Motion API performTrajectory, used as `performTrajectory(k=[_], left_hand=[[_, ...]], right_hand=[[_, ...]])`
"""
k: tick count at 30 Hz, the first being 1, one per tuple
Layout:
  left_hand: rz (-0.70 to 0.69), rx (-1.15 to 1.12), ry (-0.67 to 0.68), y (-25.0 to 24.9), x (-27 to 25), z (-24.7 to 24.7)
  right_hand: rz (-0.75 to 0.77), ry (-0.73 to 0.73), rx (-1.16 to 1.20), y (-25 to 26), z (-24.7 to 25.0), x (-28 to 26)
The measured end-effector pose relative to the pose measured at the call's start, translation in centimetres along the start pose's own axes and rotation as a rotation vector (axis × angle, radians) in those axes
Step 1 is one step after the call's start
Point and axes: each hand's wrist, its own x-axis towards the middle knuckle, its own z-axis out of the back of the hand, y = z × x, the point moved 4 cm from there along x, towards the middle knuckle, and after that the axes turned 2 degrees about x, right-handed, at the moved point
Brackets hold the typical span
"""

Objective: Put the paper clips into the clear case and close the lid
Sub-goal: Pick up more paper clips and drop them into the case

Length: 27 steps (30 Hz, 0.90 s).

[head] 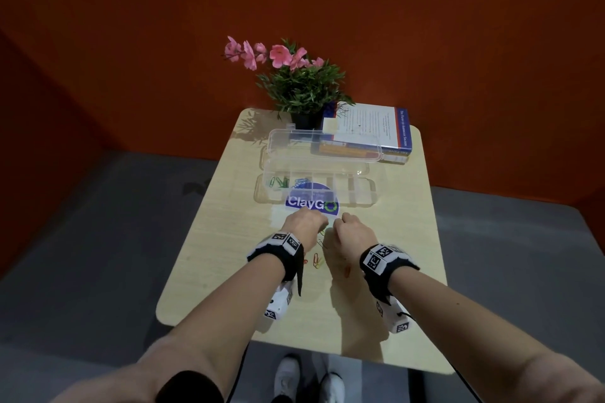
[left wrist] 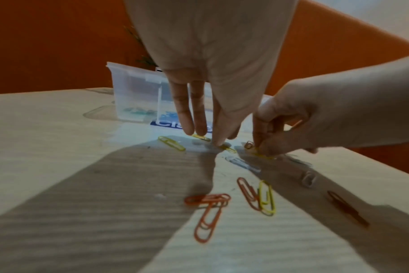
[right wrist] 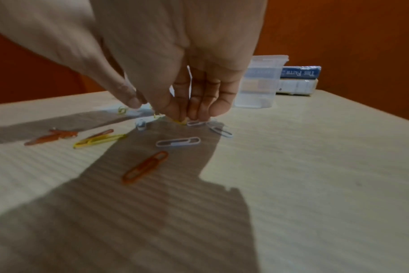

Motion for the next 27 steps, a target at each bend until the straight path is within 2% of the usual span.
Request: performTrajectory(k=[3,13,16,19,23,27], left_hand=[[-0.051,0.140,0.085,-0.6,0.4,0.2],[-0.201,0.307,0.139,-1.0,0.6,0.2],[-0.227,0.322,0.115,-1.3,0.3,0.0],[-0.207,0.242,0.085,-1.2,0.2,-0.2],[-0.123,0.021,0.065,0.0,0.4,-0.6],[0.085,-0.293,-0.061,3.4,-0.3,-0.1]], right_hand=[[-0.071,-0.023,0.127,-1.0,0.3,-0.5],[-0.201,-0.115,0.411,-3.3,1.1,-1.1],[-0.250,-0.115,0.455,-3.7,1.1,-1.2],[-0.310,-0.121,0.531,-3.9,1.0,-1.2],[-0.345,-0.153,0.668,-3.8,1.3,-1.2],[-0.345,-0.105,0.930,-3.0,0.9,-0.3]])
